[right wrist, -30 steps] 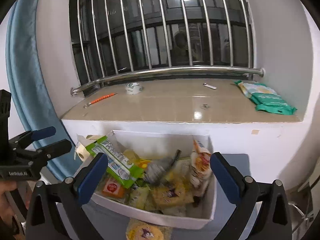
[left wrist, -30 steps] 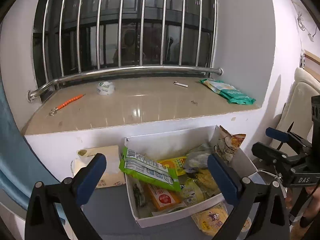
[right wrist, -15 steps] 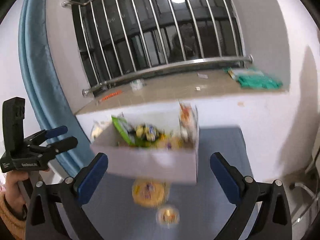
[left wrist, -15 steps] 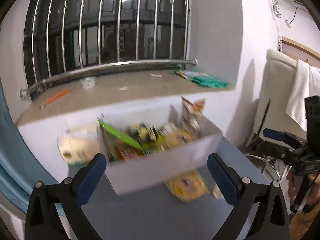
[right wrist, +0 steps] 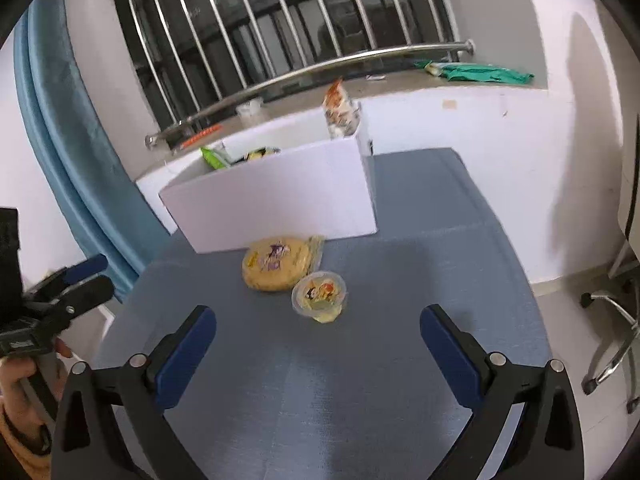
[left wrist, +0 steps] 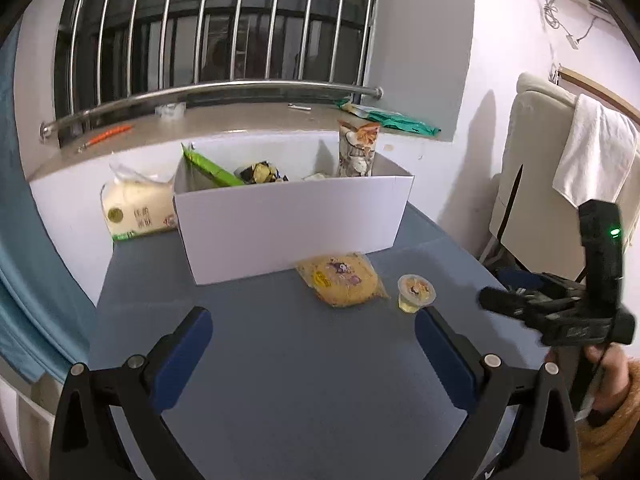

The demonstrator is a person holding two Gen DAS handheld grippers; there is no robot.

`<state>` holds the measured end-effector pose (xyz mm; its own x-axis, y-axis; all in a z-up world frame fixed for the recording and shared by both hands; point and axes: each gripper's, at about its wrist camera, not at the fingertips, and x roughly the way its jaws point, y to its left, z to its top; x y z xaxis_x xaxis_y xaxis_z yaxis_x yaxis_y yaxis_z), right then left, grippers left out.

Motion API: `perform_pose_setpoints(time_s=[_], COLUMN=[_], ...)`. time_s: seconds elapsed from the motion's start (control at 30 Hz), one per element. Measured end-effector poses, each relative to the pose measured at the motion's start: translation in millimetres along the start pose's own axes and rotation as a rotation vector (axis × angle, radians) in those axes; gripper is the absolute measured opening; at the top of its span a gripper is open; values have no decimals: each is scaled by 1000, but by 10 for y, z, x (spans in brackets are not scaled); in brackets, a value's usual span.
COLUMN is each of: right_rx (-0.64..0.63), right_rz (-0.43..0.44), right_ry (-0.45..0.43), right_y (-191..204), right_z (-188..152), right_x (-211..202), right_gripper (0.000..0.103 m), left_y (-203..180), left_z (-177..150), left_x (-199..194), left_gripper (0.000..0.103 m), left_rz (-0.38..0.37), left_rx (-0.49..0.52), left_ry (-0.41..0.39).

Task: Organize snacks
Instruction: 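Grasp the remaining jelly cup with the right tool and lift it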

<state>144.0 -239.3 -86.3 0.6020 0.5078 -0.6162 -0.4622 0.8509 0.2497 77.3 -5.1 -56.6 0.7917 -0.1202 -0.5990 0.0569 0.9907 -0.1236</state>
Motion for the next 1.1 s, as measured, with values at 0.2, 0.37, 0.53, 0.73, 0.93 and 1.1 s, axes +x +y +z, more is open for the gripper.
perform_pose_setpoints(time_s=[0.2,0.37,0.53,0.73,0.93,1.1], right_rx=[-60,-112,-108,-113,-129,-102], right_rz=[-47,-78,-69,-77,-66,-63], right_ry=[102,159,207,206,167,130], right_y=[85,136,122,80,61,-3], right_z=[2,46,57,16,10,11], right_x=[443,761,936,910,678,422], right_gripper=[103,103,60,34,34,34], left_y=[27,62,77,45,-20,-126], left_z=[-24,-79,-136,-134,-41,55], left_x=[62,100,159,271,505,778], left_gripper=[103,103,103,103,103,103], left_rz=[9,15,9,-3,-37,-51], left_rx=[-1,-11,-22,-18,-36,-34], left_ry=[19,41,67,90,116,155])
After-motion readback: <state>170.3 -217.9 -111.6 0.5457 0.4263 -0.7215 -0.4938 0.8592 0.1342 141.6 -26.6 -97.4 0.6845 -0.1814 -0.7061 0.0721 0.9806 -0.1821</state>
